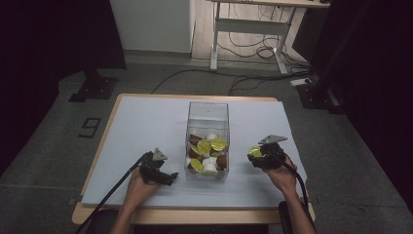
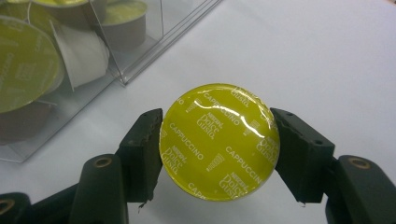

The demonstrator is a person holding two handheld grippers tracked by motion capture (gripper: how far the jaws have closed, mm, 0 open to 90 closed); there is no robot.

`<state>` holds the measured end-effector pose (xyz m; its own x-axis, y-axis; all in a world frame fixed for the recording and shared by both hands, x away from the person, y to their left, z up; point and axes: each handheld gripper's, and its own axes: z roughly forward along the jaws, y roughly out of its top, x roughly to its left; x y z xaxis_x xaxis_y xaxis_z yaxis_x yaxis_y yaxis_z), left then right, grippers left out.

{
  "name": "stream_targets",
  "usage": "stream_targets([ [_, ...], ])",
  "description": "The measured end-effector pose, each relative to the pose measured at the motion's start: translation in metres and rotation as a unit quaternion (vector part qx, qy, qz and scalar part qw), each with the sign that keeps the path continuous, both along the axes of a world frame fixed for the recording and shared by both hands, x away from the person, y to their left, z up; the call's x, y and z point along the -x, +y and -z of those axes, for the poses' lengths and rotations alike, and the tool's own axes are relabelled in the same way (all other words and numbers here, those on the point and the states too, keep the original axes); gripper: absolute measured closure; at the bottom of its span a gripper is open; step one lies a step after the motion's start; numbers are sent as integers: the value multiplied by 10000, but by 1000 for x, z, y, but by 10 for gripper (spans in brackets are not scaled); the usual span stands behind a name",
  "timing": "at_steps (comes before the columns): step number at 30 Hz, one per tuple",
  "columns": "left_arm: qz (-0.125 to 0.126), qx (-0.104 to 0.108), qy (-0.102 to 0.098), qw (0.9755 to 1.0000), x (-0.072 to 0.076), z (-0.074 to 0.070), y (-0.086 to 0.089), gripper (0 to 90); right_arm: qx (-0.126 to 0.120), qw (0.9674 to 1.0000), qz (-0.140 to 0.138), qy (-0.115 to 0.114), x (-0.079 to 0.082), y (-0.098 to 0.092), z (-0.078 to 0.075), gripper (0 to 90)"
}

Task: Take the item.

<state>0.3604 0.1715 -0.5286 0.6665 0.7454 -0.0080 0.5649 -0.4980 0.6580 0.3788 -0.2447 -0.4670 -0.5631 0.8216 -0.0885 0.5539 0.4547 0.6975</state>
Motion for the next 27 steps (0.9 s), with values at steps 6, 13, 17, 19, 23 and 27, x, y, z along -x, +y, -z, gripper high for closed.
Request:
stream_targets([
  [6,-1,0,-1,10000,0,0,0,0,35,10000,-22,22,-1,0,6,381],
  [13,-1,1,-1,10000,0,0,0,0,28,9999,-83,98,-3,0,13,381],
  [17,-6,11,-3,10000,0,0,0,0,135,9998,-101,126,-4,1,17,381],
  [19,-4,7,-4,10000,0,0,0,0,241,9995,-95,166,-6,1,21,380],
  [23,-5,7,-3,10000,0,0,0,0,274,9992,-92,284,-8,0,25,380],
  [27,-4,5,-3,10000,0,0,0,0,331,9988,-84,361,-9,0,29,380],
])
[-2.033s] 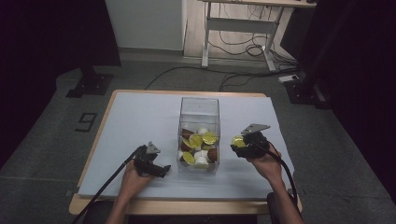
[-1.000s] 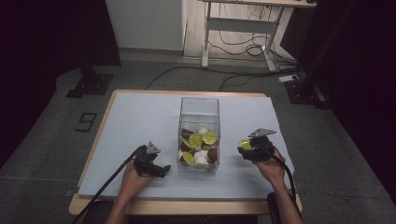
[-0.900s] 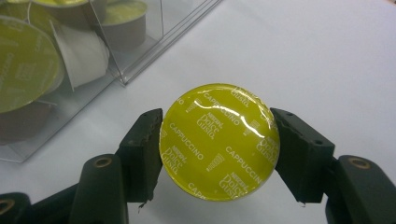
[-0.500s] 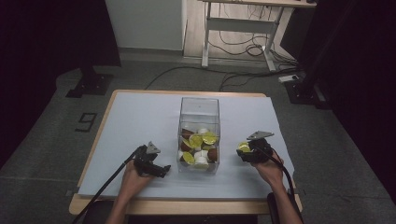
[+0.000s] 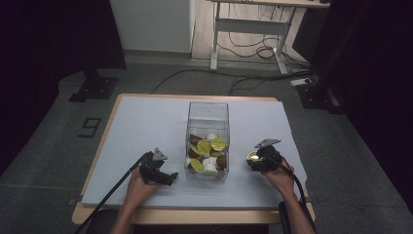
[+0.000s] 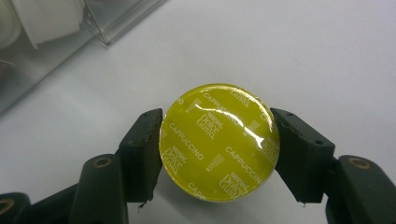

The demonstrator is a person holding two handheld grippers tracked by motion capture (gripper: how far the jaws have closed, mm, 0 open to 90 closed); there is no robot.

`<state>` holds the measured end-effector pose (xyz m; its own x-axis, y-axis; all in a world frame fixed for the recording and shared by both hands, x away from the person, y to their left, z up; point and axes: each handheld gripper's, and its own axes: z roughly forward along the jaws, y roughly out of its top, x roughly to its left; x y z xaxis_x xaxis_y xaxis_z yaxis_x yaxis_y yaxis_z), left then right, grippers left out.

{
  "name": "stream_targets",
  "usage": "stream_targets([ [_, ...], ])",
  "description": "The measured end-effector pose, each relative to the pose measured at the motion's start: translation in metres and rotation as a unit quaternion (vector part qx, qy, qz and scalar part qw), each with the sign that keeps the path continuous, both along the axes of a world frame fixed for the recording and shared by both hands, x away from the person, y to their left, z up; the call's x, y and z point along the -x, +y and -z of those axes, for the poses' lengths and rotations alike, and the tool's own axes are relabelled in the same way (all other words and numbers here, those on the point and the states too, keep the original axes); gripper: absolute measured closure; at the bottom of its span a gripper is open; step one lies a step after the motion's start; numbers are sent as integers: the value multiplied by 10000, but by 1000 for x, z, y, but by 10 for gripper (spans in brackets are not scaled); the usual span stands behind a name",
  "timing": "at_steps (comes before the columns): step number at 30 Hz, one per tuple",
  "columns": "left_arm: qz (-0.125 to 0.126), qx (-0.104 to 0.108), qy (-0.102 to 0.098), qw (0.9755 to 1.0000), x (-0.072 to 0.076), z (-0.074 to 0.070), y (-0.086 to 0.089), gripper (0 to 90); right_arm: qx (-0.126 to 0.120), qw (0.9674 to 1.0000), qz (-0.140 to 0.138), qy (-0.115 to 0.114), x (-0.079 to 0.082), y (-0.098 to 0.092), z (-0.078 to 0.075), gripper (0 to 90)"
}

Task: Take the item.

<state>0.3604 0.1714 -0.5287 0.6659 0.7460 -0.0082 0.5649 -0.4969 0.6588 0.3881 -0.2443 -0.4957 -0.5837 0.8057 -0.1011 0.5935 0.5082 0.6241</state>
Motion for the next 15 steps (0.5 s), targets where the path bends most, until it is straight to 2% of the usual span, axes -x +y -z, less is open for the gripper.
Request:
stream_targets([
  [3,0,-1,0,10000,0,0,0,0,79,10000,1,59,-2,0,4,377],
  [9,-1,1,0,10000,0,0,0,0,94,9999,-34,28,-2,1,5,366],
  [10,0,1,0,10000,0,0,0,0,87,9999,-71,130,-4,0,8,303],
  [13,0,1,0,10000,0,0,0,0,120,9996,-64,242,-6,1,12,225],
  [15,-1,1,-1,10000,0,0,0,0,110,9997,-4,209,-7,0,12,173],
])
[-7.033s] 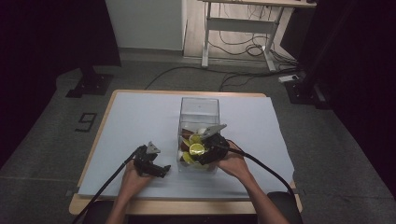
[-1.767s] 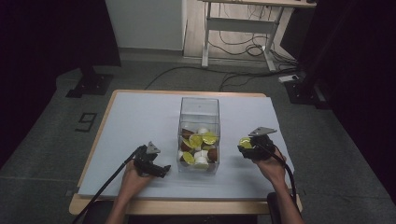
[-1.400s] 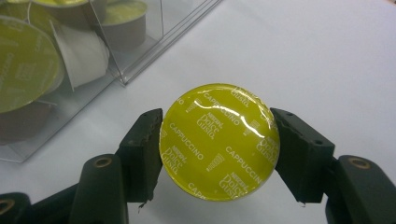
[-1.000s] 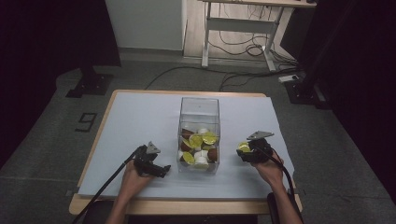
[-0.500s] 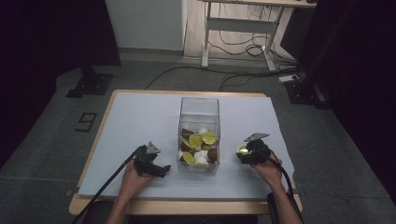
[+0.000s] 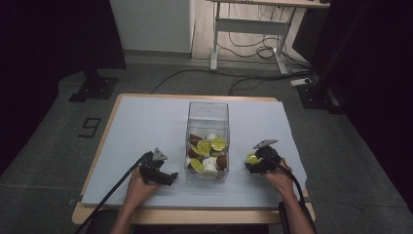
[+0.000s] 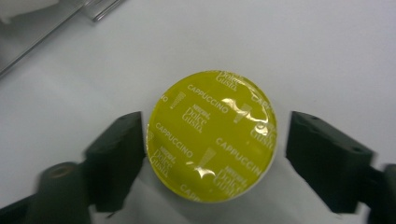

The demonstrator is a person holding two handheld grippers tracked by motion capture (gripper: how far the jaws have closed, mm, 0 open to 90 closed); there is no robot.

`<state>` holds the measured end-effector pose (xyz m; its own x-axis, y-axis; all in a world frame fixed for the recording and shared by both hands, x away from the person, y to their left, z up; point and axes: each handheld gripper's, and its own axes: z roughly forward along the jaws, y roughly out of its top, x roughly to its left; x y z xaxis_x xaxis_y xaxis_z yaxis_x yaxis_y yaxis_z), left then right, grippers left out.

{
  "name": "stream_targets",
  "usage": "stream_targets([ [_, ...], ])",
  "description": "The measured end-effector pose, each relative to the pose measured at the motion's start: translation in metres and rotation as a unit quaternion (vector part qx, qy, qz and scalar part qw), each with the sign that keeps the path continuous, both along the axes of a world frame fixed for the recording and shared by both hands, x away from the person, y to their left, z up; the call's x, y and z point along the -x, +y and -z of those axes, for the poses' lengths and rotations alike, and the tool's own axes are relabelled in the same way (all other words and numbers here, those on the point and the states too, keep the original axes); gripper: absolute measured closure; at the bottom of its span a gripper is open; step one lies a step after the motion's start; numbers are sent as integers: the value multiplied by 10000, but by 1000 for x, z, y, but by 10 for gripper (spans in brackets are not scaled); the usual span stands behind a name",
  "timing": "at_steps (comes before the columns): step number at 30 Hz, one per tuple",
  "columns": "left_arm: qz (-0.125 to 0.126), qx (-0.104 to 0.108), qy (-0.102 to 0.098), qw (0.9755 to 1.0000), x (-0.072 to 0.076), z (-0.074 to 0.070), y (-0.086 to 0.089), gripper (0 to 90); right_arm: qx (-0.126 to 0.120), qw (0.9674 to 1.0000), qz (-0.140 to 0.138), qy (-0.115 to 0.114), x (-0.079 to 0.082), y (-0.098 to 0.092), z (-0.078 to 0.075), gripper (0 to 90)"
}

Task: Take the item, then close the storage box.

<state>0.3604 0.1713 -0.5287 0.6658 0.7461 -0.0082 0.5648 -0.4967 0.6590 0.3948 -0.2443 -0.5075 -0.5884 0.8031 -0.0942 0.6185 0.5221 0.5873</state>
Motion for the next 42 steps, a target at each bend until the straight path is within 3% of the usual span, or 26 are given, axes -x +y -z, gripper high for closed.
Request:
stream_targets([
  [15,4,-4,-3,10000,0,0,0,0,-250,9993,24,-280,5,-1,-9,140],
  [24,9,-11,-10,10000,0,0,0,0,-411,9973,57,-613,13,-3,-21,152],
  [31,46,-12,-43,10000,1,-1,0,18,-515,9965,22,-652,17,-3,-24,162],
  [38,103,-46,-101,9999,4,-4,0,65,-792,9947,-89,-652,21,-5,-29,174],
  [42,171,116,-183,9996,7,-11,2,105,-847,9937,-237,-694,27,-3,-36,176],
])
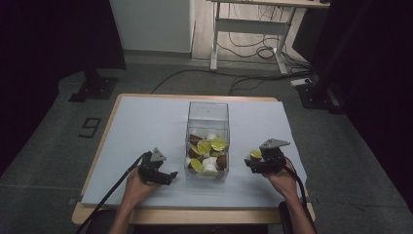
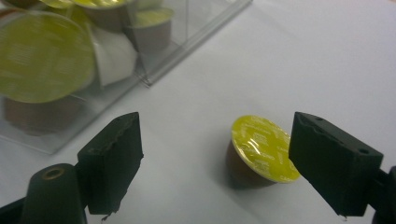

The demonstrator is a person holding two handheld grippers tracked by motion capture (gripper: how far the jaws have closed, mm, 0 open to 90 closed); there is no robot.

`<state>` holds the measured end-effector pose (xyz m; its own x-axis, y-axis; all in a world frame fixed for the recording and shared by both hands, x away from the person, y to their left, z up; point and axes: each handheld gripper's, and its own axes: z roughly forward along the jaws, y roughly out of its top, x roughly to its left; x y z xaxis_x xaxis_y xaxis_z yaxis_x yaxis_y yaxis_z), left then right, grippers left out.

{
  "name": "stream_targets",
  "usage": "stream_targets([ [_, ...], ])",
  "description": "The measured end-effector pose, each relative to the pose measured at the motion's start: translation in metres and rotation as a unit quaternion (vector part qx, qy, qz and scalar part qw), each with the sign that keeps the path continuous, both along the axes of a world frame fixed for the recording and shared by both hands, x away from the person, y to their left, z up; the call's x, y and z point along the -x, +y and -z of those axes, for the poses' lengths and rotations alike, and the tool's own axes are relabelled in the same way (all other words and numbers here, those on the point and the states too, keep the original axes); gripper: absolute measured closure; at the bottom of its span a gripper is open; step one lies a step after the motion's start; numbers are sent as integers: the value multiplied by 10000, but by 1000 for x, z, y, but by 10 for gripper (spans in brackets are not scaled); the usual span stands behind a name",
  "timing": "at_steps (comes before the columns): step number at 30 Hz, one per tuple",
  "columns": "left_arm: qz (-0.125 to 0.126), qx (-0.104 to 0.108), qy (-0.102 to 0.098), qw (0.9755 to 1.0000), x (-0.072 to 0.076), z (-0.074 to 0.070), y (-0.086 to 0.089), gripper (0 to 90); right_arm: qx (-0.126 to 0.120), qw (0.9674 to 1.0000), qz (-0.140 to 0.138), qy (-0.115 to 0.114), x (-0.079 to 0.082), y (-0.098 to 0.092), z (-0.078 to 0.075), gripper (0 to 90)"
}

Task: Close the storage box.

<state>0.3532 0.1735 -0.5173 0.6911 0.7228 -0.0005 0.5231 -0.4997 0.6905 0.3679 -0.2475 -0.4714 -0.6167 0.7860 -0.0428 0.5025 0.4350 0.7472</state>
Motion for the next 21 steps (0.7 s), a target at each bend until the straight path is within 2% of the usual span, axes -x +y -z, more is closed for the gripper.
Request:
stream_targets([
  [3,164,296,-64,9994,5,-9,2,142,-72,9999,-140,-5,4,2,-4,164],
  [5,257,367,-40,9990,6,-13,2,143,-82,9998,-192,35,6,3,-4,149],
  [12,473,379,-112,9981,12,-20,-3,142,-88,9994,-348,11,13,7,-9,153],
  [15,624,384,-234,9970,16,-27,-8,142,-162,9990,-419,-14,16,8,-11,166],
  [21,793,476,-267,9954,21,-34,-12,143,-146,9987,-493,-18,22,11,-13,172],
])
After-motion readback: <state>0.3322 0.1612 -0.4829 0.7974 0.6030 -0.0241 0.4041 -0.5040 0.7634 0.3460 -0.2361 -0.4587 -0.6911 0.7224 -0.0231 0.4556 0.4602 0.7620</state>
